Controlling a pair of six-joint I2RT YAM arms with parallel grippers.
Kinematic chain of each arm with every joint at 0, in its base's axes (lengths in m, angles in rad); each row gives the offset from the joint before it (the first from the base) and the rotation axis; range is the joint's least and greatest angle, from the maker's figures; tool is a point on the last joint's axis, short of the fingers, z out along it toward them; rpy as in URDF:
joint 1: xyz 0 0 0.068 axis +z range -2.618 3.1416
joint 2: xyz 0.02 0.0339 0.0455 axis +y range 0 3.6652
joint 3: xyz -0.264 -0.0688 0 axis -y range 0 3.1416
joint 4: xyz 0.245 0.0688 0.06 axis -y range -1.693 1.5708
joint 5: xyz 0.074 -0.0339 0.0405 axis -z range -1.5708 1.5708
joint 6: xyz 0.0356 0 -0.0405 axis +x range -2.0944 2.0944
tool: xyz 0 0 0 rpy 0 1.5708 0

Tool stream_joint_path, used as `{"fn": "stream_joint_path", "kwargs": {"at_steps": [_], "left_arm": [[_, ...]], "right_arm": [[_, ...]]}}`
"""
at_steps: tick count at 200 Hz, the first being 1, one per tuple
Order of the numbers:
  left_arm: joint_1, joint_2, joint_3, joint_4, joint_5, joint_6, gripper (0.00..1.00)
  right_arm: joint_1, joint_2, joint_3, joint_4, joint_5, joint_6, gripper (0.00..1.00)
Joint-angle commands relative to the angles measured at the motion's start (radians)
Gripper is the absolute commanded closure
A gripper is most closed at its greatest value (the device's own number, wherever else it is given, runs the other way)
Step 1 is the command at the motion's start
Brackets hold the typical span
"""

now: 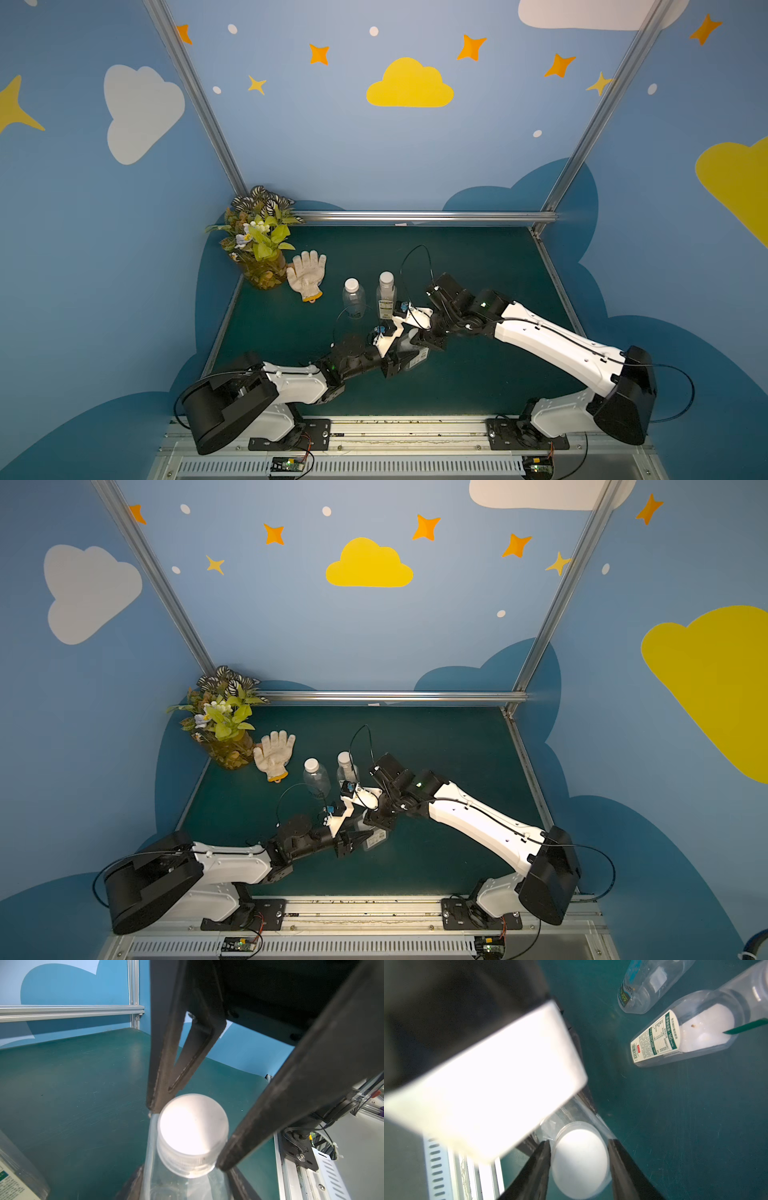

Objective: Screw on the bottle caps
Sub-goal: Screw the bottle cap onto the plastic bottle.

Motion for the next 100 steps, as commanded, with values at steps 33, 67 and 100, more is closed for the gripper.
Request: {"fn": "stream_joint_path", "kwargs": {"at_steps": [33, 67, 100], "left_arm": [[-0.001, 0.020, -0.011, -0.060, 0.026, -0.008, 0.96], [0.000, 0.022, -0.011, -0.060, 0.027, -0.008, 0.96], [-0.001, 0.025, -0.009, -0.057, 0.029, -0.009, 0.96]], "right_arm": [[0.012, 0.011, 0.024, -0.024, 0.009, 0.000, 0.65], [0.015, 0.009, 0.016, -0.024, 0.015, 0.010, 0.71], [0.015, -0.002, 0.017, -0.009, 0.021, 0.049, 0.76]]}}
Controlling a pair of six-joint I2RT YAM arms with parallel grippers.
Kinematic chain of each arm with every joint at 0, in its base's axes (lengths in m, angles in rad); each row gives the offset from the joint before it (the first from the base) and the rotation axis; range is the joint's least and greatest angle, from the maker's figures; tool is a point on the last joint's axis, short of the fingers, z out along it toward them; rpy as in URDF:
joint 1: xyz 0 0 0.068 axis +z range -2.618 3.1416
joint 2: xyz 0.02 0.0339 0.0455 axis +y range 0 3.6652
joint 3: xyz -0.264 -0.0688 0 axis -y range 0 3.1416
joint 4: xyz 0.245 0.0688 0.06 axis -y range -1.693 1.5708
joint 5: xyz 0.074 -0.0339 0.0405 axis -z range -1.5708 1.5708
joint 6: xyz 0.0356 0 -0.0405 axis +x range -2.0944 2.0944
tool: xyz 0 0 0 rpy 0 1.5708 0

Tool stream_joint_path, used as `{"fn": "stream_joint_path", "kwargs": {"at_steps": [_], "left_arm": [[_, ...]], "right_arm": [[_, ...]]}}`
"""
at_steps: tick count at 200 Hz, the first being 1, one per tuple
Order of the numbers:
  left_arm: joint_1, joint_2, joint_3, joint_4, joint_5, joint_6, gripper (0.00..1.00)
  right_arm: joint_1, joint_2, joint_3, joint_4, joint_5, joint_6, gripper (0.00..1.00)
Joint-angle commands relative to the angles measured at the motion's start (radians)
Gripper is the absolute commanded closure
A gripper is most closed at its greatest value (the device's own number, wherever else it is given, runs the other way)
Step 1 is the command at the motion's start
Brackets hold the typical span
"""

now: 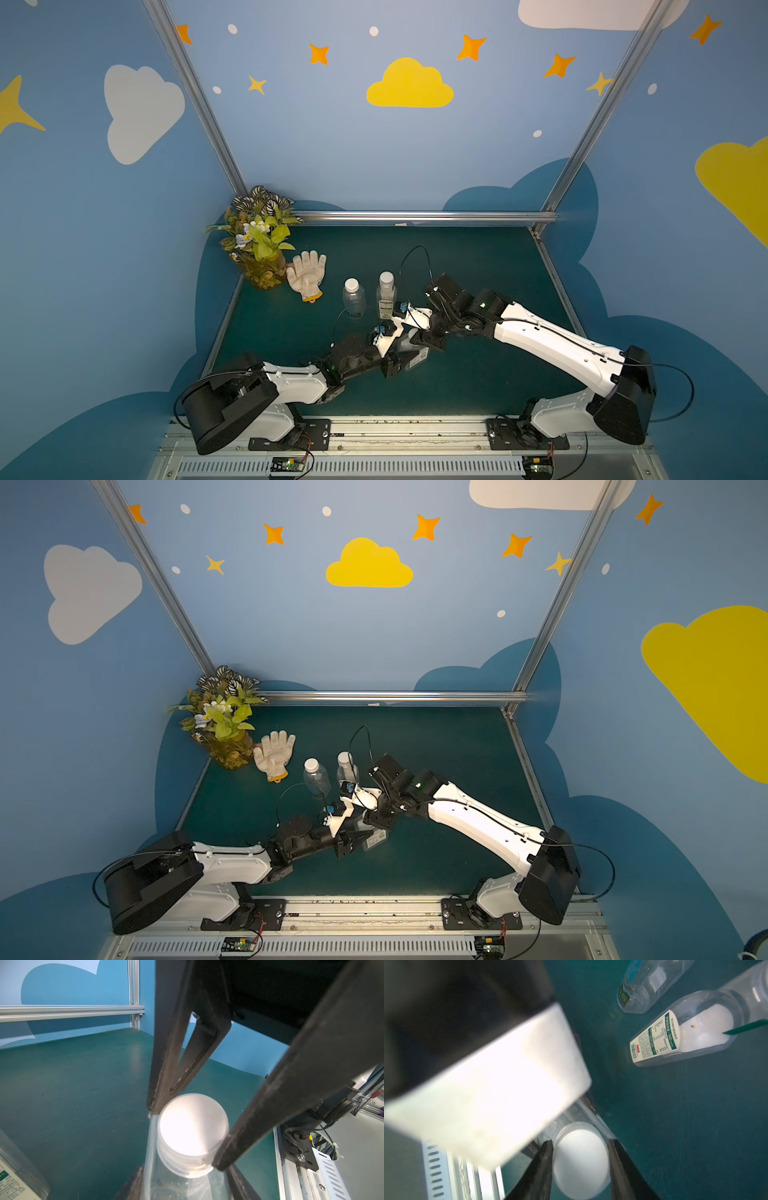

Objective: Screw on the bottle caps
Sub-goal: Screw the bottle cap onto the plastic bottle.

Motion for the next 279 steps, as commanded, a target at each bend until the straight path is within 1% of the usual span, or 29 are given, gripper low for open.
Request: {"fn": "stream_joint_path", "kwargs": {"at_steps": [1, 35, 73, 110, 164, 189, 194, 232, 279], "left_arm": [[-0.002, 0.025, -0.009, -0.058, 0.029, -0.009, 0.96], [-0.002, 0.031, -0.008, -0.051, 0.033, -0.012, 0.96], [-0.003, 0.034, -0.008, -0.050, 0.035, -0.012, 0.96], [-0.001, 0.034, -0.008, -0.051, 0.035, -0.011, 0.96], [-0.001, 0.040, -0.005, -0.050, 0.041, -0.012, 0.96], [-0.002, 0.037, -0.005, -0.051, 0.039, -0.011, 0.96], [-0.002, 0.037, -0.005, -0.051, 0.040, -0.011, 0.96], [-0.001, 0.037, -0.005, -0.054, 0.036, -0.009, 0.96], [-0.002, 0.040, -0.005, -0.054, 0.034, -0.009, 0.96]], "right_arm": [[0.008, -0.003, 0.015, -0.008, 0.008, 0.036, 0.76], [0.006, -0.010, 0.014, 0.018, 0.008, 0.055, 0.80], [0.002, -0.013, 0.003, 0.046, -0.018, 0.082, 0.82], [-0.017, -0.034, -0.006, 0.076, -0.063, 0.121, 0.82], [-0.032, -0.054, -0.023, 0.081, -0.079, 0.126, 0.82], [-0.032, -0.067, -0.041, 0.081, -0.066, 0.126, 0.81], [-0.031, -0.071, -0.046, 0.082, -0.062, 0.155, 0.81], [-0.030, -0.110, -0.087, 0.100, -0.044, 0.173, 0.79], [-0.013, -0.155, -0.165, 0.170, -0.031, 0.187, 0.74]]}}
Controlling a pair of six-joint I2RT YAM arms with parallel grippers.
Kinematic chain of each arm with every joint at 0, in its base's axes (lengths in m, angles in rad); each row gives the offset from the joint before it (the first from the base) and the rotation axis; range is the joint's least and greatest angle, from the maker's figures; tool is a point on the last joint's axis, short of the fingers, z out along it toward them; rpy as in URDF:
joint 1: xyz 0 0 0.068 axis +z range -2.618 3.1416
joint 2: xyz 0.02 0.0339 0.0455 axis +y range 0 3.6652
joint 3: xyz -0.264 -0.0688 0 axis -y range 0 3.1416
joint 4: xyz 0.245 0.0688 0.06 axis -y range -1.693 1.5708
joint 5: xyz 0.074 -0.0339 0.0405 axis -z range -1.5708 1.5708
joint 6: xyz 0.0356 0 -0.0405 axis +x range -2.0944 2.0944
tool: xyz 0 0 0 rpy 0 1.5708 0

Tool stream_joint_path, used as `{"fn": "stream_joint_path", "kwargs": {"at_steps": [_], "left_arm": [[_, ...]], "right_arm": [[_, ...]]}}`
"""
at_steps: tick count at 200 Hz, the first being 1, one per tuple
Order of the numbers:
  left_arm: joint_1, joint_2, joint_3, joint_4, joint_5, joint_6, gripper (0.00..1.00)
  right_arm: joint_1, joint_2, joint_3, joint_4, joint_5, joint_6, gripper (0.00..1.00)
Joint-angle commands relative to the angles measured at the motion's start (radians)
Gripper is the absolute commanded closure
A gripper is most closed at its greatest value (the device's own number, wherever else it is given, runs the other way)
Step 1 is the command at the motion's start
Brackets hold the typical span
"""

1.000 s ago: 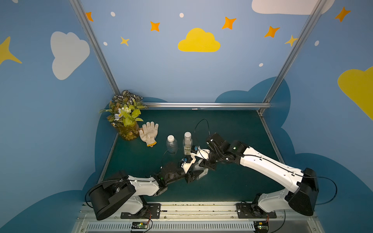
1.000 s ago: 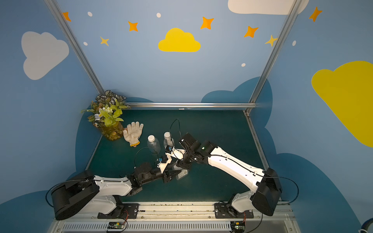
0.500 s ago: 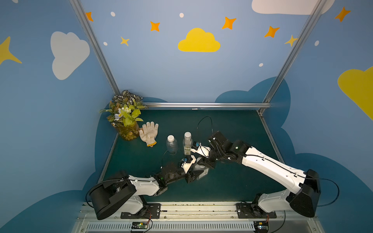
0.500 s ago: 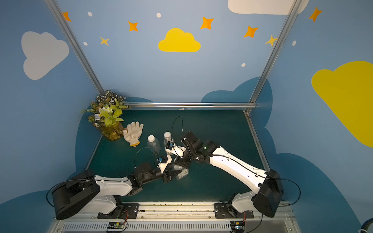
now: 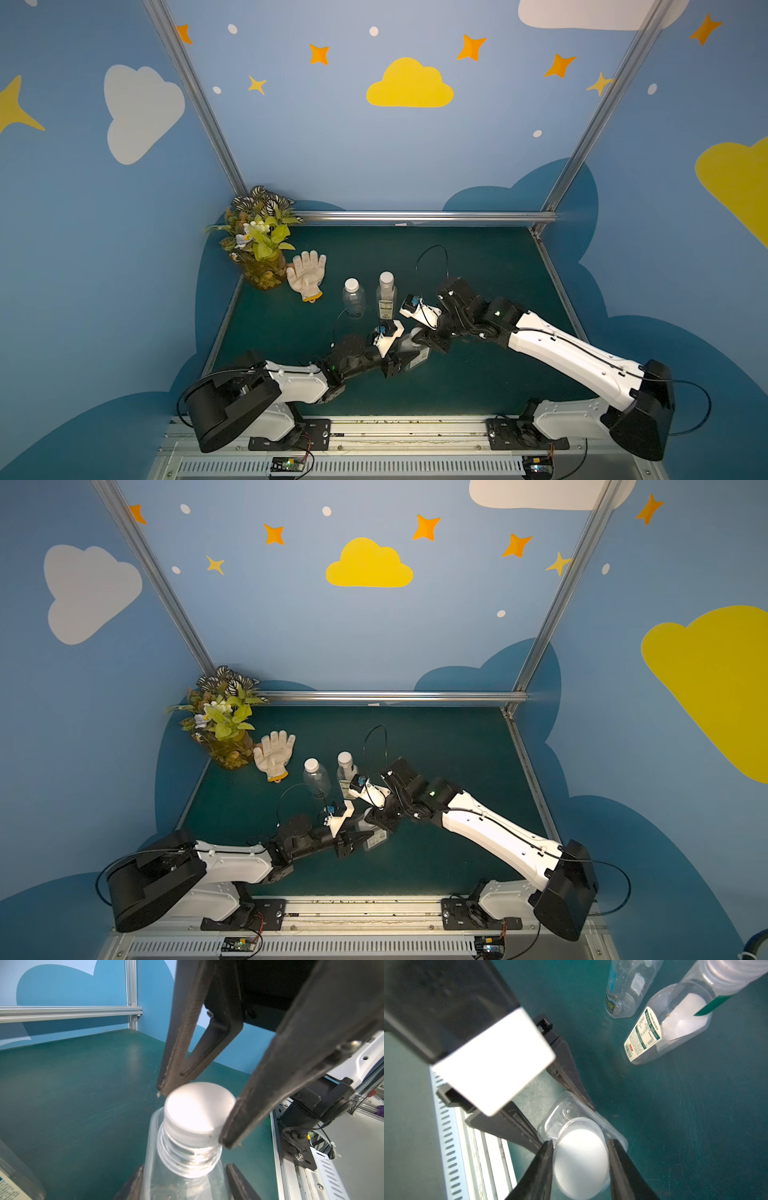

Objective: Screw on the bottle caps
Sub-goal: Screw the bottle cap onto the plastic bottle.

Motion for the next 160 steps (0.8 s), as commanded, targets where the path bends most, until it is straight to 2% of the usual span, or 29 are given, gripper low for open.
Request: {"fn": "stream_joint_path", "kwargs": {"at_steps": [1, 70, 160], "left_arm": [[-0.004, 0.023, -0.005, -0.075, 0.020, -0.011, 0.96], [-0.003, 0.022, -0.005, -0.075, 0.020, -0.010, 0.96], [-0.002, 0.023, -0.006, -0.075, 0.014, -0.012, 0.96]], "right_arm": [[0.015, -0.034, -0.043, 0.050, 0.005, 0.023, 0.73], [0.070, -0.036, -0.086, 0.084, 0.088, 0.063, 0.74], [0.129, -0.136, -0.205, 0.191, 0.204, 0.053, 0.73]]}}
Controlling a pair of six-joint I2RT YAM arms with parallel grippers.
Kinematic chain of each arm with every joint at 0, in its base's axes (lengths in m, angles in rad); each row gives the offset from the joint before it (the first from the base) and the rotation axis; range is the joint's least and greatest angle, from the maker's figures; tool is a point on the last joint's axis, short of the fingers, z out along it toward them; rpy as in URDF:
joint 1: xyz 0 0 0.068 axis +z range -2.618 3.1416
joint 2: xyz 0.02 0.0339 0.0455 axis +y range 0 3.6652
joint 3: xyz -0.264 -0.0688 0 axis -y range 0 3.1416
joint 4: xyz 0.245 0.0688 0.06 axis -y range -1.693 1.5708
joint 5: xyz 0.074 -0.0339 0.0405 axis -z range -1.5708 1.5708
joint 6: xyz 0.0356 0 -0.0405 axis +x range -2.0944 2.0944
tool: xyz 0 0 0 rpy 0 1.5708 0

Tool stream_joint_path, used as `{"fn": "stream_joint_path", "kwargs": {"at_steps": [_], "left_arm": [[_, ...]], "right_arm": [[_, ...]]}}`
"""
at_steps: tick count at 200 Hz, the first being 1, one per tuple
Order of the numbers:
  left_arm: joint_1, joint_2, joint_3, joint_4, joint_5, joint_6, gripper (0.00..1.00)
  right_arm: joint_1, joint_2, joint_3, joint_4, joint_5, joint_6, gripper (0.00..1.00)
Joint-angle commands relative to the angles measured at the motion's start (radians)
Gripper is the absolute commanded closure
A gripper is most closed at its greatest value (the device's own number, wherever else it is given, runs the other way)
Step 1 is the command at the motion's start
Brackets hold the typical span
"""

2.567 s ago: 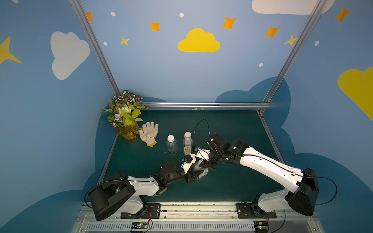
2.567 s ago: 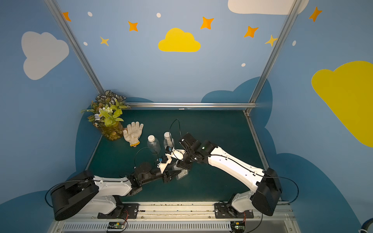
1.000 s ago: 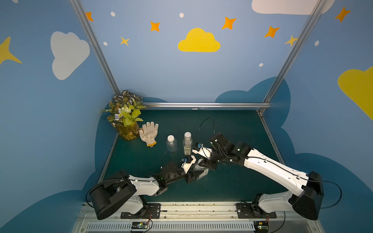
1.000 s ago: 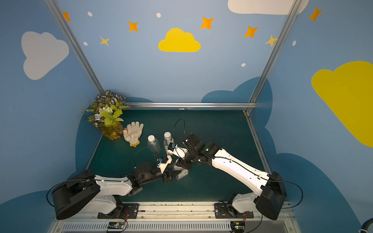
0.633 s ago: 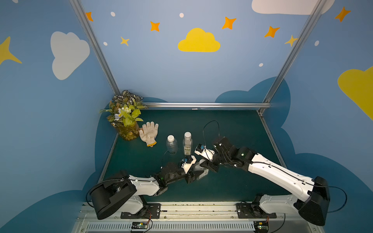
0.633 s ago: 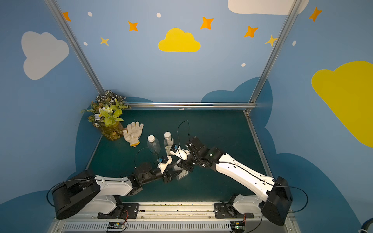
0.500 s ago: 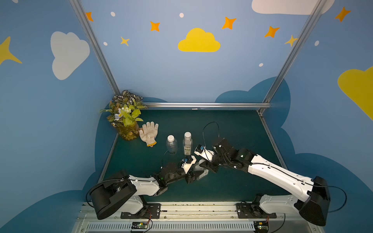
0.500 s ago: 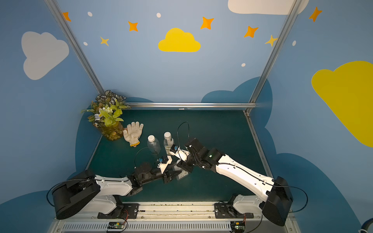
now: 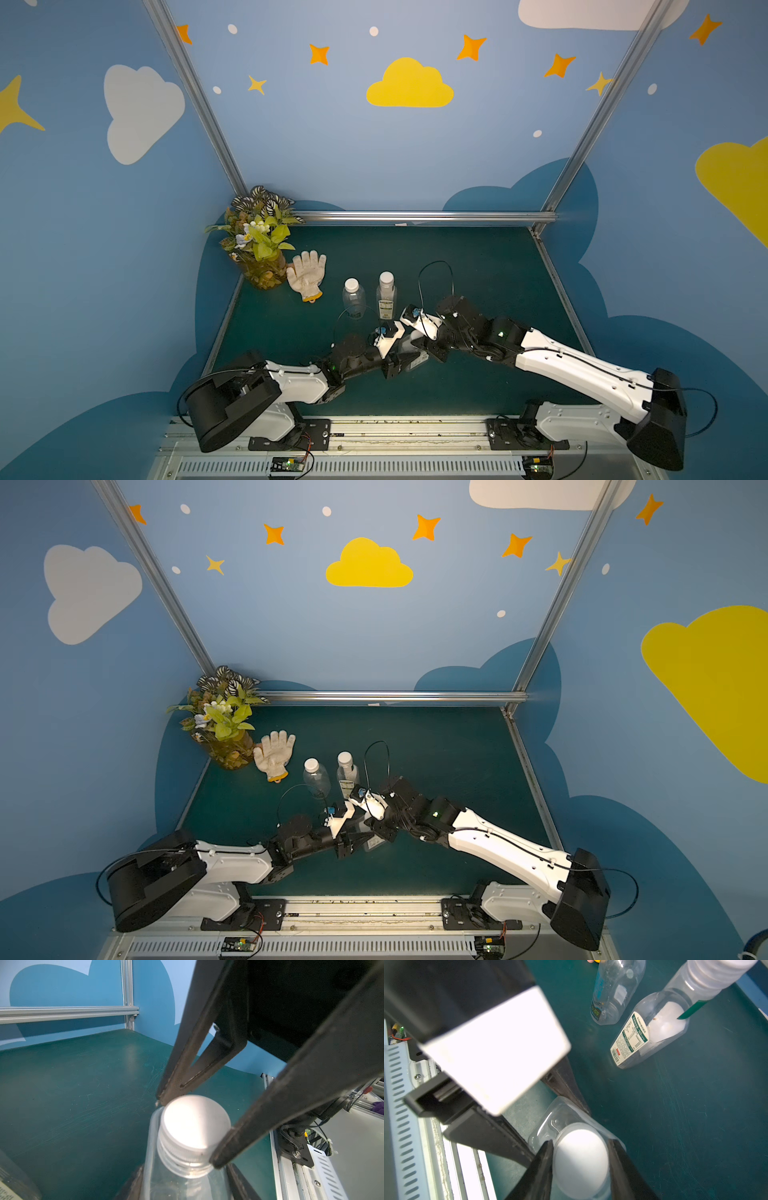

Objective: Screw on the bottle caps
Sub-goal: Screw the bottle cap onto the plastic bottle.

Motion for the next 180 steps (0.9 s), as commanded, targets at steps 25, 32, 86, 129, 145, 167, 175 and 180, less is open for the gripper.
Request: {"fn": "stream_joint_path", "kwargs": {"at_steps": [25, 32, 86, 129, 145, 167, 175, 180], "left_arm": [[-0.001, 0.024, -0.005, -0.077, 0.007, -0.022, 0.96], [-0.002, 0.026, -0.005, -0.076, 0.007, -0.021, 0.96], [-0.001, 0.035, 0.000, -0.071, 0.011, -0.023, 0.96], [-0.001, 0.036, 0.000, -0.072, 0.012, -0.022, 0.96], [-0.001, 0.035, 0.000, -0.071, 0.012, -0.023, 0.96], [-0.001, 0.035, 0.000, -0.071, 0.015, -0.022, 0.96], [0.000, 0.035, 0.000, -0.070, 0.015, -0.022, 0.96], [0.000, 0.035, 0.000, -0.070, 0.014, -0.022, 0.96]], "right_arm": [[0.027, -0.050, -0.084, 0.046, 0.020, -0.004, 0.69], [0.029, -0.050, -0.085, 0.047, 0.016, -0.009, 0.67], [0.029, -0.030, -0.049, 0.015, 0.018, -0.007, 0.56], [0.028, -0.030, -0.029, 0.000, 0.021, -0.015, 0.44], [0.029, -0.032, -0.018, -0.005, 0.024, -0.015, 0.40], [0.029, -0.037, 0.000, -0.014, 0.025, -0.015, 0.35], [0.029, -0.040, 0.007, -0.019, 0.027, -0.015, 0.33], [0.028, -0.045, 0.012, -0.022, 0.028, -0.013, 0.32]]}}
